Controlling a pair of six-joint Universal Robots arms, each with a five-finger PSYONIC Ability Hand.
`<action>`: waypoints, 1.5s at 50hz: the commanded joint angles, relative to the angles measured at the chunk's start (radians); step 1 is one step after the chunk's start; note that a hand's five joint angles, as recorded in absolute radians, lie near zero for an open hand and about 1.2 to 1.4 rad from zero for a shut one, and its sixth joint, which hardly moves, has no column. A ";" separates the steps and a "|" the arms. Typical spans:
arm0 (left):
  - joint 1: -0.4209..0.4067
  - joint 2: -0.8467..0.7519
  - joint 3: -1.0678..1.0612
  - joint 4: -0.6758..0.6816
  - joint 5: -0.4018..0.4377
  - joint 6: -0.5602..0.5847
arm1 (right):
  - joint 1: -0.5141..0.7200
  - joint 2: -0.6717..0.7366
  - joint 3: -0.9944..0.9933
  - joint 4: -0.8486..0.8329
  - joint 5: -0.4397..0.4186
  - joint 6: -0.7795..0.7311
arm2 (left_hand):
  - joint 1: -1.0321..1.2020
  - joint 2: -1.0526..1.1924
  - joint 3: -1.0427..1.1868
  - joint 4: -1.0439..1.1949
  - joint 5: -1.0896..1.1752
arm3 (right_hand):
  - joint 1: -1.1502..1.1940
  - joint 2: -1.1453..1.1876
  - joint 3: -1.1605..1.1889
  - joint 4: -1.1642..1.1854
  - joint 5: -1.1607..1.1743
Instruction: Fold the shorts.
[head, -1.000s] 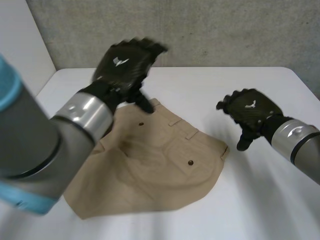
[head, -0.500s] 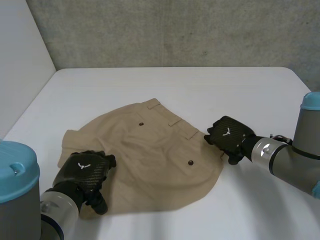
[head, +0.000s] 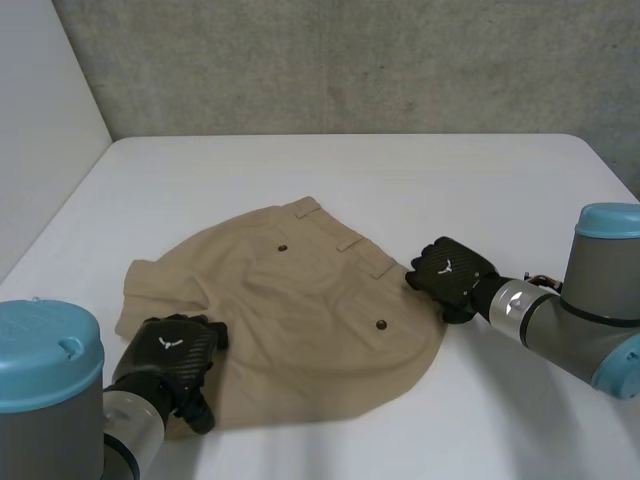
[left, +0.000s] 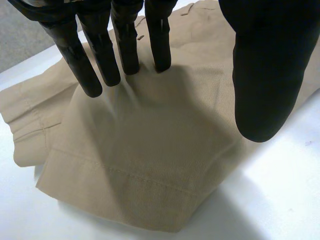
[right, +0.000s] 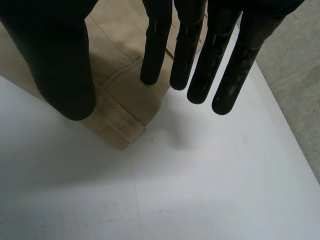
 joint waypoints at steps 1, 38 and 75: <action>0.000 -0.015 -0.005 0.015 -0.001 0.000 | 0.002 -0.006 -0.005 0.002 -0.005 0.008 | 0.190 0.192 0.190 0.190 0.185 | 0.746 0.633 0.631 0.630 0.664; -0.020 0.208 0.162 -0.017 -0.026 0.127 | -0.043 -0.528 0.058 0.378 0.192 0.306 | 0.974 0.976 0.973 0.974 0.969 | 0.746 0.633 0.631 0.630 0.664; 0.155 -0.426 0.769 -0.142 0.118 0.155 | 0.120 -0.077 -0.491 0.581 0.365 0.324 | 0.974 0.976 0.973 0.974 0.969 | 0.746 0.633 0.631 0.630 0.664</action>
